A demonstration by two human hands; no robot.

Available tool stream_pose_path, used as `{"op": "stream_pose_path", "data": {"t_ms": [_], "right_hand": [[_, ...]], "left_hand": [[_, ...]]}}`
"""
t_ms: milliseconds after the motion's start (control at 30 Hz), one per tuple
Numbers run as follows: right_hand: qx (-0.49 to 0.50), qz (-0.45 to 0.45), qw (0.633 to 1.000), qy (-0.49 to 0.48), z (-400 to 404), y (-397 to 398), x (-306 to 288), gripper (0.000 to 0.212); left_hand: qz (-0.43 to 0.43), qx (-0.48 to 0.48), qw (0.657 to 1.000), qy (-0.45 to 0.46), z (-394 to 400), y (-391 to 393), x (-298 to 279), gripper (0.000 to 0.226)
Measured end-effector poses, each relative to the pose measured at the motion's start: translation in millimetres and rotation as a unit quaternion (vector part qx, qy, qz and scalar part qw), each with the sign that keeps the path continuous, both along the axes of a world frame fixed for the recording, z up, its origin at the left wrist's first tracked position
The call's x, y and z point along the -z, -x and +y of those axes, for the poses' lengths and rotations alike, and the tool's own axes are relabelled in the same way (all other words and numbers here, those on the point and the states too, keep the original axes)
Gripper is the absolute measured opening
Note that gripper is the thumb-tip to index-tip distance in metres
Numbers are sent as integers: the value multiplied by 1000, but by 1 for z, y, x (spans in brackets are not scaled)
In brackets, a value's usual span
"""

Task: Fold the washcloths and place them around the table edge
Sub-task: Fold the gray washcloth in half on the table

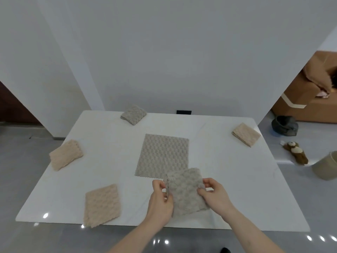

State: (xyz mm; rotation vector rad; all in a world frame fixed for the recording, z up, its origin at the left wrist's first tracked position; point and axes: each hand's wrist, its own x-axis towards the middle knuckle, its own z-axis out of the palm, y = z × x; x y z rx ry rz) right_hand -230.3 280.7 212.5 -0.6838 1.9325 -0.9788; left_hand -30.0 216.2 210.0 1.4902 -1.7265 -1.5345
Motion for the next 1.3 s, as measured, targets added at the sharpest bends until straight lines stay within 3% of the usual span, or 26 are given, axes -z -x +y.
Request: {"op": "stream_pose_path", "data": {"t_ms": [100, 300, 500, 667, 1100, 1300], "right_hand": [[-19, 2, 1000, 6, 13, 44, 2, 22], [-59, 2, 998, -7, 56, 150, 14, 22], [-132, -5, 991, -37, 74, 201, 19, 26], [-168, -2, 985, -50, 72, 222, 26, 30], [-97, 89, 988, -75, 90, 323, 39, 20], [-126, 105, 982, -90, 83, 380, 50, 17]], "left_hand": [[11, -16, 1000, 4, 20, 42, 5, 16], [9, -71, 997, 6, 78, 141, 30, 39], [2, -104, 994, -22, 125, 192, 42, 35], [-25, -64, 997, -24, 136, 212, 49, 39], [-30, 66, 996, -54, 130, 307, 81, 42], [-60, 84, 992, -71, 127, 360, 96, 42]]}}
